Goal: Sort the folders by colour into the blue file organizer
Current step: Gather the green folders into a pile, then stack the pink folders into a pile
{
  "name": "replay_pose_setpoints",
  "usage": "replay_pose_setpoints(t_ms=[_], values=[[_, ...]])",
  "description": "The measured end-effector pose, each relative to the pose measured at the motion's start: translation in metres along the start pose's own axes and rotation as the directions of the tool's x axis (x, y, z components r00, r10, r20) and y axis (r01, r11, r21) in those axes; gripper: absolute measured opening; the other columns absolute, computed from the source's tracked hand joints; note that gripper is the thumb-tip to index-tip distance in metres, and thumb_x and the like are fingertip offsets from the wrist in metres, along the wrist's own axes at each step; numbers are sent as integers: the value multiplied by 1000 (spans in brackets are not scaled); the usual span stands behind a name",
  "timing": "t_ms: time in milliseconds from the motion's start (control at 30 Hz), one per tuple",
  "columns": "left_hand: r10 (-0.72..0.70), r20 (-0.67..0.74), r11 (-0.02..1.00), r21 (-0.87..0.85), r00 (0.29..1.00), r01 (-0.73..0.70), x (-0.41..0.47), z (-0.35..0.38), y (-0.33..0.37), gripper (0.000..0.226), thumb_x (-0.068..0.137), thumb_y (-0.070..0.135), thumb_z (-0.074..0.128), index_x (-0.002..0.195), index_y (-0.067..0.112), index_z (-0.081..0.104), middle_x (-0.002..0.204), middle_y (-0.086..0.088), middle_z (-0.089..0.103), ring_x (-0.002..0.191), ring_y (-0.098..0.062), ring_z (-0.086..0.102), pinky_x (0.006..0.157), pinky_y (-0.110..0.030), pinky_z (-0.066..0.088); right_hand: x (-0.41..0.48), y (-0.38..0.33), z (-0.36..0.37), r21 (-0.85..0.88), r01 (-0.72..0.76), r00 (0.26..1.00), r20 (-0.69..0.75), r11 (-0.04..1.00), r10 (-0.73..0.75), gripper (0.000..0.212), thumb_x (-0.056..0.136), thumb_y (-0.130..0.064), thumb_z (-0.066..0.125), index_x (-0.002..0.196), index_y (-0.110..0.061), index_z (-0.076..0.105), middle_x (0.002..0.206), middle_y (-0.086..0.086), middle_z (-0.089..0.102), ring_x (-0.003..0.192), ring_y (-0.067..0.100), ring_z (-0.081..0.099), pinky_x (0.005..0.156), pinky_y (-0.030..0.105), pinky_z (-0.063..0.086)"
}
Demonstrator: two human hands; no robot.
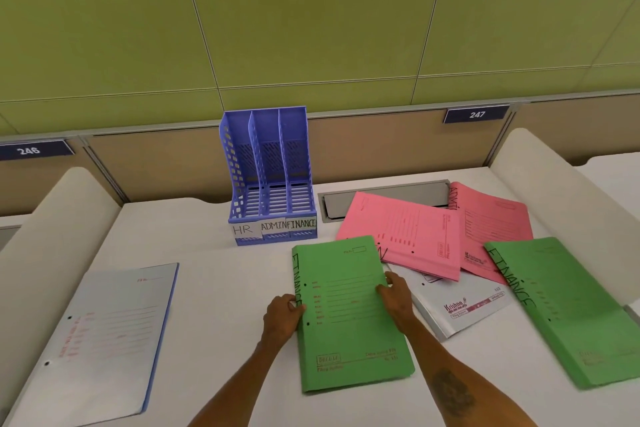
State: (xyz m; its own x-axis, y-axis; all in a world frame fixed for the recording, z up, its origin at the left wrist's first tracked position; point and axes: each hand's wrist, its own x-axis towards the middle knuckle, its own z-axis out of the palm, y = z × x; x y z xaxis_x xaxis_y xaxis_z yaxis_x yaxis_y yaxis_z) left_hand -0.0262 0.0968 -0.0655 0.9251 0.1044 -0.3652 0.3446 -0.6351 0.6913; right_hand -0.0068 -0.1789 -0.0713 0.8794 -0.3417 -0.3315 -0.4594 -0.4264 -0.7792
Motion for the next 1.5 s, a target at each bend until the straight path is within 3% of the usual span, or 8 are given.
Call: replay_pose_setpoints(t_ms=[367,533,733,900,1067,1233,1400,1500], values=[[52,-39,991,128,998,-47,-6,-2,35,46,93,35,57,130,10,47,126,-7,51,111,-26,58,91,-42,47,2,-4,-30,6,40,923,-384,999,-35,35,91,-16,57,125,-6,54,121,15,58,109,30,55,94,45,46],[74,-71,975,216,995,-57,0,4,48,42,93,36,54,128,14,46,124,-4,48,106,-27,60,86,-45,50,15,-6,-86,235,-150,795,-549,960,259,46,89,-16,59,131,-6,44,131,19,47,120,38,43,99,54,39],[56,-102,953,301,993,-23,7,13,52,42,93,37,53,128,14,44,124,-4,47,105,-26,59,84,-45,50,36,13,-123,419,-301,808,-365,857,462,52,91,-24,59,135,-5,37,130,21,49,116,38,47,95,49,43],[45,-116,941,339,992,-3,13,17,52,40,93,34,53,126,14,46,123,-4,46,102,-26,61,83,-44,51,51,16,-131,547,-254,869,-232,797,437,39,94,-20,58,125,1,48,111,18,58,93,30,51,75,35,47],[31,-116,933,359,993,13,17,16,56,38,93,28,54,126,13,45,122,-5,46,100,-26,61,79,-42,50,59,8,-142,659,-214,888,-176,721,424,29,94,-24,61,110,-2,51,110,17,59,98,32,58,85,46,55],[28,-131,942,336,991,18,18,15,62,34,93,23,52,125,12,46,120,-7,47,100,-28,60,76,-41,47,52,-12,-155,776,-221,944,17,591,330,25,90,-5,57,114,-5,51,108,16,62,102,34,60,60,40,61],[23,-133,946,323,991,21,20,15,61,33,93,25,53,125,15,47,120,-6,49,101,-26,61,82,-44,50,44,-16,-161,741,-259,963,153,620,220,30,91,-12,59,119,-7,51,106,18,63,95,33,64,60,36,62],[23,-127,947,320,992,19,19,14,60,34,93,25,53,126,16,47,122,-6,49,103,-27,61,84,-45,52,41,-19,-163,707,-186,979,76,683,188,23,93,-14,56,115,-7,55,104,17,64,93,30,63,60,34,60]])
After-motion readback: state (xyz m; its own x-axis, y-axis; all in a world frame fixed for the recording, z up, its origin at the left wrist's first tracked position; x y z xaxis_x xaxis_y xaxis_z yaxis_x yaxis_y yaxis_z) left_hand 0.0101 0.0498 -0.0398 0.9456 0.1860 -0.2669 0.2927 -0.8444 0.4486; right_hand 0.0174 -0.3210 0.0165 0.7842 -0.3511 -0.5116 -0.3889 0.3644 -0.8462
